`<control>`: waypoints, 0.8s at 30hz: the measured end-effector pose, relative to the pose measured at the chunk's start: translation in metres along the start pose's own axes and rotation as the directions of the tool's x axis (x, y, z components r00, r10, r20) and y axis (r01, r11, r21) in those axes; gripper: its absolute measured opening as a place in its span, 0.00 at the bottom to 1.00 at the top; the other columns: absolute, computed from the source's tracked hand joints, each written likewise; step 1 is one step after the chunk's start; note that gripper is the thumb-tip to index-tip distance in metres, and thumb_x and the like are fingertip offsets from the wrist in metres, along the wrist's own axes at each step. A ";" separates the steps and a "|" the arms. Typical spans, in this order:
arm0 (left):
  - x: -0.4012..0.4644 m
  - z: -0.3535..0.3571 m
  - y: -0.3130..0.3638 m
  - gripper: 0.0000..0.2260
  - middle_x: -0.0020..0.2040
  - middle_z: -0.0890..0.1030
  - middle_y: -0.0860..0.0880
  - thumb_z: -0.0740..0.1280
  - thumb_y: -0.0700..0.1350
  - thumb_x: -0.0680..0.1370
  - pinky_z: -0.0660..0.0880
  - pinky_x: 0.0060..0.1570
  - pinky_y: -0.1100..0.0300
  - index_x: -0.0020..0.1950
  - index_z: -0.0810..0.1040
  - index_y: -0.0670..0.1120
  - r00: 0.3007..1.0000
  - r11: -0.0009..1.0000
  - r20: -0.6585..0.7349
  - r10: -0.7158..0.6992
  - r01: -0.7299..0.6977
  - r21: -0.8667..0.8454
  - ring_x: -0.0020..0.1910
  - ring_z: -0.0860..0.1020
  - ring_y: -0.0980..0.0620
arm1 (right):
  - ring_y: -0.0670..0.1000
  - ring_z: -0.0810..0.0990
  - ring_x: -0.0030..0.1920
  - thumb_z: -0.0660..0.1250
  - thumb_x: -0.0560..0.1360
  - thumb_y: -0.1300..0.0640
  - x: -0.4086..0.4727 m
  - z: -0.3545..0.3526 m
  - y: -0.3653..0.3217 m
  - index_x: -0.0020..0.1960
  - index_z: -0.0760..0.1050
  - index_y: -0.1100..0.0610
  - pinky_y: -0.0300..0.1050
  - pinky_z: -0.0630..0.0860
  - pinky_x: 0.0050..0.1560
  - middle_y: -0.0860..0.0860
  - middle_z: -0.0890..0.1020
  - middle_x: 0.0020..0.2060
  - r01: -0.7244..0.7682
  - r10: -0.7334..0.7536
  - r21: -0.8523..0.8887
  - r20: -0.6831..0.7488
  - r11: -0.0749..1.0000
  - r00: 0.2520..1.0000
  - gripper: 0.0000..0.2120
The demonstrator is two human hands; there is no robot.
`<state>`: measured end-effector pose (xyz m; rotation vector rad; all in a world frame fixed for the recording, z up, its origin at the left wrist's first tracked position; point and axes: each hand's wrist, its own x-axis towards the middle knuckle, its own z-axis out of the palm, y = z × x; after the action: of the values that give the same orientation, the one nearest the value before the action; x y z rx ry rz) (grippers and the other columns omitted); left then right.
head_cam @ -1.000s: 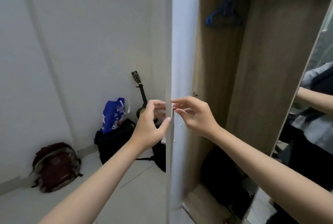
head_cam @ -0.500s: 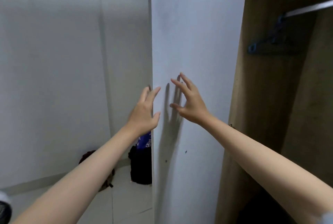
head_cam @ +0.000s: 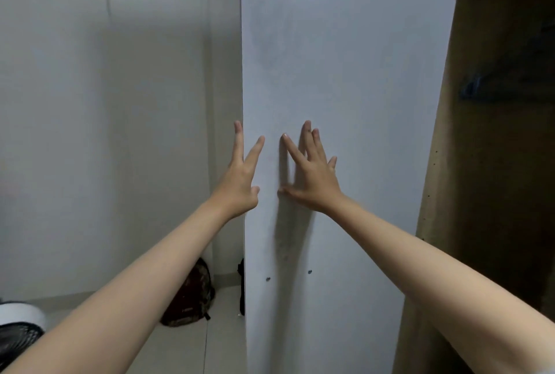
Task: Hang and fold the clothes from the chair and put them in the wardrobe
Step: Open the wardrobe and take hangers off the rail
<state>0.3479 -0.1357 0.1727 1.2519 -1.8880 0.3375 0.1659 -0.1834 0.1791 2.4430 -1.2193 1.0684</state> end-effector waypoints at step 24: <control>0.053 0.052 -0.042 0.38 0.75 0.32 0.40 0.66 0.41 0.75 0.40 0.72 0.46 0.77 0.46 0.46 0.982 0.978 0.079 -0.172 0.180 -0.104 0.76 0.38 0.43 | 0.51 0.44 0.77 0.67 0.74 0.50 0.037 0.022 0.041 0.77 0.43 0.45 0.66 0.52 0.70 0.50 0.41 0.77 -0.059 0.051 -0.108 -0.072 0.992 0.996 0.42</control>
<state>0.3500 -0.2209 0.1720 1.3586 -1.8119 0.0947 0.1607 -0.2427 0.1838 2.2843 -1.2949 1.0612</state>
